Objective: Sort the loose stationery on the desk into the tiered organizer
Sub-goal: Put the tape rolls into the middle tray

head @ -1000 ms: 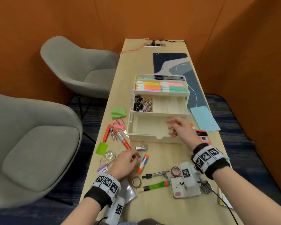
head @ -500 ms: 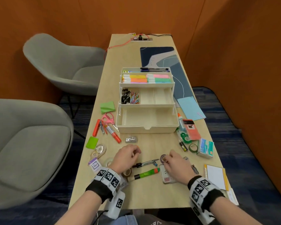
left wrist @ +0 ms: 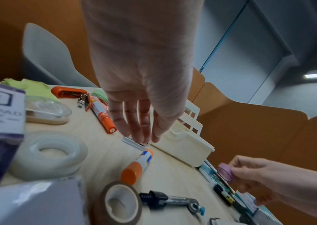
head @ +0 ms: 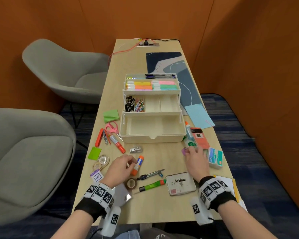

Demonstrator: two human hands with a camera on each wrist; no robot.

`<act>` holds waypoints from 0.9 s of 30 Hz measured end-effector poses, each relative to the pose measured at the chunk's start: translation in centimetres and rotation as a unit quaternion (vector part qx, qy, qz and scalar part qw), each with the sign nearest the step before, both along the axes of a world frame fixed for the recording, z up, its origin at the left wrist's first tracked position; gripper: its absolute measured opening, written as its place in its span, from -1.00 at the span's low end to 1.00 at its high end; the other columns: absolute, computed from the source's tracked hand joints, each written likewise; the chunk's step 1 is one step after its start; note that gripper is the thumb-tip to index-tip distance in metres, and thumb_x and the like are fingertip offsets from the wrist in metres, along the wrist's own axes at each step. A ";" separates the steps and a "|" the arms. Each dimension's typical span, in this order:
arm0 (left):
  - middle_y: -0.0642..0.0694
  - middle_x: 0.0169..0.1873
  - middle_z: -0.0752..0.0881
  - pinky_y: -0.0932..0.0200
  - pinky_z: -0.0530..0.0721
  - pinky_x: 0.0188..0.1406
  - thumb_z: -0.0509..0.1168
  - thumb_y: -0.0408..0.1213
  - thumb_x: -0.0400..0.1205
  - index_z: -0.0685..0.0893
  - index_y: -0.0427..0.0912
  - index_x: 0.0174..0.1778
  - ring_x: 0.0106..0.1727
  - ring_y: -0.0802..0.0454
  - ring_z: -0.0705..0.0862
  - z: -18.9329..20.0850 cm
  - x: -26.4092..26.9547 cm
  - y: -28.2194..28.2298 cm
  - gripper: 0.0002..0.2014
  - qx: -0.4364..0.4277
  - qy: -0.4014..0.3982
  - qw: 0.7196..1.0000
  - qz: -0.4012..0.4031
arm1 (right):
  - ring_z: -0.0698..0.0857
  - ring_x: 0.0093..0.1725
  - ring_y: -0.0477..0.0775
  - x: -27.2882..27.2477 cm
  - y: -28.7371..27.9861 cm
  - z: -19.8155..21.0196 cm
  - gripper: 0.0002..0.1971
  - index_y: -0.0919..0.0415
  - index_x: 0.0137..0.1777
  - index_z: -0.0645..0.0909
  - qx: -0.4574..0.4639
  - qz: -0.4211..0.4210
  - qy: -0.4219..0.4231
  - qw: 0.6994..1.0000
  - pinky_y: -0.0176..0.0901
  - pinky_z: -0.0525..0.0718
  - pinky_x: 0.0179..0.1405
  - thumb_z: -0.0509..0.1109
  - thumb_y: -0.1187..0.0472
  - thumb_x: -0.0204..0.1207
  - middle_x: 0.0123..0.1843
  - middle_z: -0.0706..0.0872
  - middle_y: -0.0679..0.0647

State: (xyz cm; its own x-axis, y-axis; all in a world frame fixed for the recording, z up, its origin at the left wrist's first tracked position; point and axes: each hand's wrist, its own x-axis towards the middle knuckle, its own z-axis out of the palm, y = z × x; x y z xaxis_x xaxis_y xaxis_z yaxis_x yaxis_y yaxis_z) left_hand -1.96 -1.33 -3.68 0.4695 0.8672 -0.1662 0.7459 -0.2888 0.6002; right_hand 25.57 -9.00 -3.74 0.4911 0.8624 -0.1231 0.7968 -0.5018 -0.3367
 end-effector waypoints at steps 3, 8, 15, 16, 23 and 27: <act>0.08 -0.08 0.69 0.15 0.63 -0.05 0.26 -0.18 0.63 0.69 0.03 -0.04 -0.15 0.18 0.63 0.2 -0.1 0.1 -0.89 -0.004 0.003 1.000 -0.006 | 0.52 0.19 0.21 1.2 -0.2 -0.6 -0.76 0.18 0.15 0.46 -0.035 -0.010 0.044 0.998 0.16 0.57 0.18 0.09 0.06 0.68 0.25 0.46 0.19; 0.10 -0.07 0.70 0.20 0.62 -0.05 0.26 -0.21 0.64 0.70 0.00 -0.02 -0.14 0.20 0.62 1.1 -0.4 0.2 -0.88 -0.003 -0.003 1.000 0.000 | 0.54 0.17 0.22 1.7 0.1 -0.8 -0.76 0.23 0.16 0.51 -0.045 -0.004 0.109 0.993 0.18 0.53 0.26 0.11 0.11 0.68 0.25 0.45 0.22; 0.12 -0.14 0.62 0.26 0.51 -0.21 0.37 -0.08 0.53 0.66 0.00 -0.09 -0.16 0.16 0.59 1.9 -1.1 -0.8 -0.88 -0.015 0.110 0.988 -0.106 | 0.48 -0.03 0.10 1.1 0.2 0.4 -0.82 0.22 -0.04 0.45 0.024 -0.018 0.141 0.990 -0.01 0.49 0.05 0.12 0.13 0.69 0.12 0.39 0.13; 0.10 -0.14 0.60 0.23 0.50 -0.20 0.37 -0.08 0.52 0.65 -0.03 -0.09 -0.13 0.12 0.58 1.9 -0.9 -1.2 -0.86 -0.013 0.159 0.975 -0.156 | 0.48 -0.06 0.08 0.8 0.3 0.6 -0.81 0.23 -0.04 0.46 0.040 -0.014 0.143 0.989 -0.05 0.46 0.00 0.14 0.12 0.68 0.10 0.38 0.12; -0.08 -0.03 0.64 0.13 0.54 -0.20 0.30 -0.16 0.55 0.64 -0.15 -0.08 -0.05 -0.07 0.65 1.3 0.2 -2.0 -0.85 0.019 0.276 0.927 -0.251 | 0.52 -0.19 -0.05 -1.8 0.1 1.9 -0.82 0.18 -0.12 0.43 0.110 0.088 0.154 0.978 -0.15 0.49 -0.14 0.17 0.12 0.67 -0.04 0.39 0.05; -0.15 0.01 0.65 0.05 0.57 -0.13 0.23 -0.23 0.58 0.66 -0.21 0.00 0.00 -0.13 0.65 1.4 0.8 -1.9 -0.82 0.024 0.298 0.916 -0.268 | 0.50 -0.15 -0.19 -2.7 -0.2 2.1 -0.85 0.16 -0.10 0.46 0.099 0.148 0.158 0.971 -0.36 0.43 -0.16 0.17 0.14 0.67 -0.04 0.41 0.00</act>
